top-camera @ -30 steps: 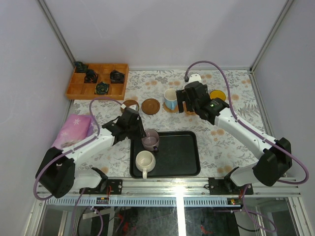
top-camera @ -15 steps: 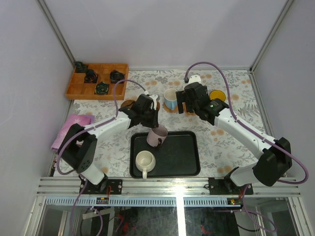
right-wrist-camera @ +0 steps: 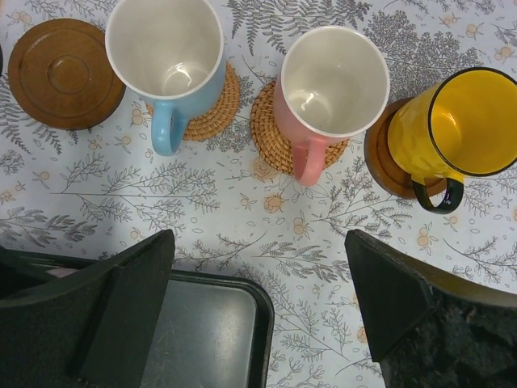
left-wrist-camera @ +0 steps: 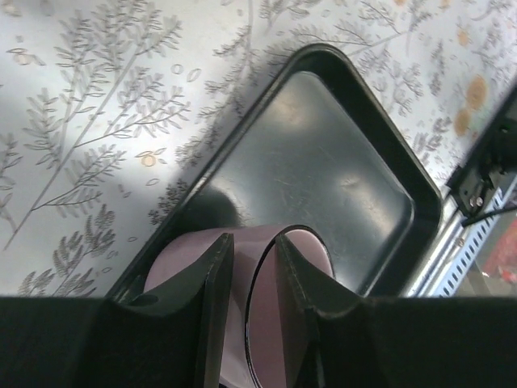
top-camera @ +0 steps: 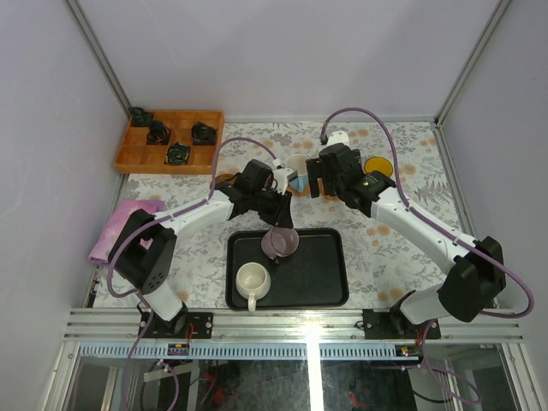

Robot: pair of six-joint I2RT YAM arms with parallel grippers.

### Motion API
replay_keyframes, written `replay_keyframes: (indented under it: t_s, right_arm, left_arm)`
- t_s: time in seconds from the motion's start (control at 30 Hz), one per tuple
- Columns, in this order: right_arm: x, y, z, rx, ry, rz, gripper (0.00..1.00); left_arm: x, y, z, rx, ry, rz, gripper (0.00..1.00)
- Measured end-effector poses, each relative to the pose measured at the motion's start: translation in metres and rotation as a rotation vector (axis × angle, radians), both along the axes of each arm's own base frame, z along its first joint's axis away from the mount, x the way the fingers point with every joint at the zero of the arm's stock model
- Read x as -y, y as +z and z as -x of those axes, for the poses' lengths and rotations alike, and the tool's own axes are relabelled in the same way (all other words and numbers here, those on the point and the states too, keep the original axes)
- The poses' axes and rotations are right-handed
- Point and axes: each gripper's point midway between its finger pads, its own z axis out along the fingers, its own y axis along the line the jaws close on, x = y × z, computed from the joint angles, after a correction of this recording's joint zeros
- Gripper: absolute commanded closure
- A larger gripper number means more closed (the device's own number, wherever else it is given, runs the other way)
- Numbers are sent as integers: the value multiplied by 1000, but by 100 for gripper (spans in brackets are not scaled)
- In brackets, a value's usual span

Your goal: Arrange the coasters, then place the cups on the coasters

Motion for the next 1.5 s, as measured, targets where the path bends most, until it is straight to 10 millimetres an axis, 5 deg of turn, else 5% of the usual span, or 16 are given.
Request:
replay_keyframes:
  t_s: [0.17, 0.33, 0.67, 0.8, 0.93, 1.17, 1.5]
  right_arm:
    - [-3, -6, -4, -14, 0, 17, 6]
    - [-5, -7, -8, -15, 1, 21, 6]
    - [-6, -3, -10, -9, -2, 16, 6]
    - [-6, -4, -10, -9, -4, 14, 6]
    - [-6, -4, -10, -9, -5, 12, 6]
    - [-6, -3, -10, -9, -5, 12, 6]
    - [-6, -4, -10, -9, -4, 13, 6]
  left_arm:
    - [8, 3, 13, -23, -81, 46, 62]
    - [12, 1, 19, -38, -120, 55, 31]
    - [10, -5, 19, -39, -131, 32, 14]
    - [3, 1, 12, 9, -89, 1, 12]
    - [-11, 28, 0, 119, -7, -33, 12]
    - [-52, 74, -18, 295, 211, -121, 30]
    - [-113, 17, -2, 162, 293, -487, 31]
